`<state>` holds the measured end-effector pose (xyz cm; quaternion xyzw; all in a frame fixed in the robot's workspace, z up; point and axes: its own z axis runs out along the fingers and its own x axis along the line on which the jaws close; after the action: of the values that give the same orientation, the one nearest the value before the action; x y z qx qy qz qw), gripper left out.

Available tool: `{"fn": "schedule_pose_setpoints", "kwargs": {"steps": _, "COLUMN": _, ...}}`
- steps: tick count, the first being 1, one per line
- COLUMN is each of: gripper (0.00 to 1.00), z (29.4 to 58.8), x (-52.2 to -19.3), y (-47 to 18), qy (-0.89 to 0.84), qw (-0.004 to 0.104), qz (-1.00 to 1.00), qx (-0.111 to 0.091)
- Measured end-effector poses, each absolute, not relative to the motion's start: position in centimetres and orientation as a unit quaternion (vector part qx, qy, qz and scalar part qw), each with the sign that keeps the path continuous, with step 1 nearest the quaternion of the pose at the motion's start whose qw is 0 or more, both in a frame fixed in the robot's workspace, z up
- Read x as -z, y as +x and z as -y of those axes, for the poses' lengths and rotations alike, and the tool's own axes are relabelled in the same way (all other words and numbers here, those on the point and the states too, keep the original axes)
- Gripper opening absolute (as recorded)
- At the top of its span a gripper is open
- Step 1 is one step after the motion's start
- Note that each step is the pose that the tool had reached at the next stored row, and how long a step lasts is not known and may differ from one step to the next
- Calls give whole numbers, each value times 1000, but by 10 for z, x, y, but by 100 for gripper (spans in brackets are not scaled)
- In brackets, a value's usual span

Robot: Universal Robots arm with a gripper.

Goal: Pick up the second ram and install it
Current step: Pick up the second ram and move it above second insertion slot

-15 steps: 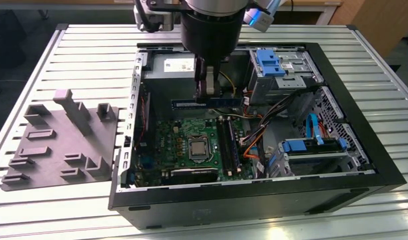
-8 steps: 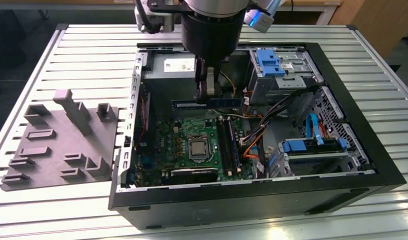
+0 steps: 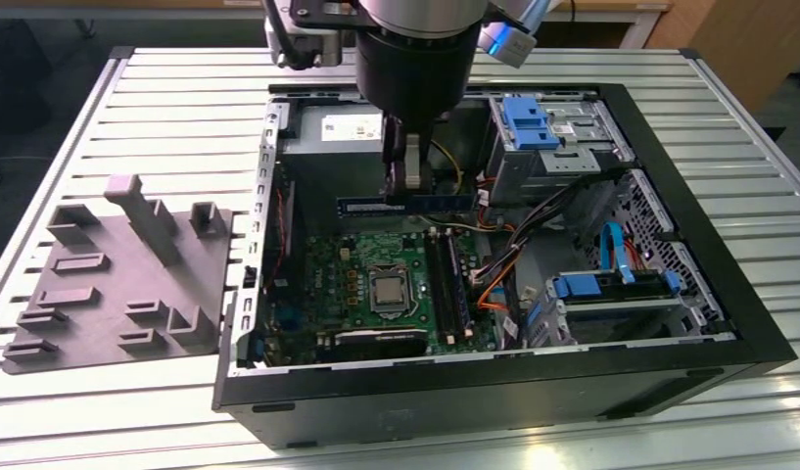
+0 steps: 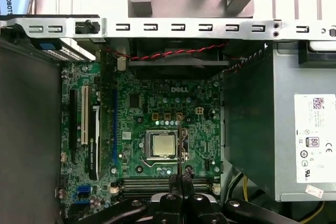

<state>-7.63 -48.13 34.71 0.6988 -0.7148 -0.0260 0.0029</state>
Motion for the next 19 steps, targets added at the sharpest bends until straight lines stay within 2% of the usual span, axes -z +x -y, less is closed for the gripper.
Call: {"fn": "schedule_pose_setpoints", "kwargs": {"steps": 19, "gripper": 12, "z": 481, "x": -336, "y": -76, "qy": 699, "qw": 3, "qz": 715, "qx": 26}}
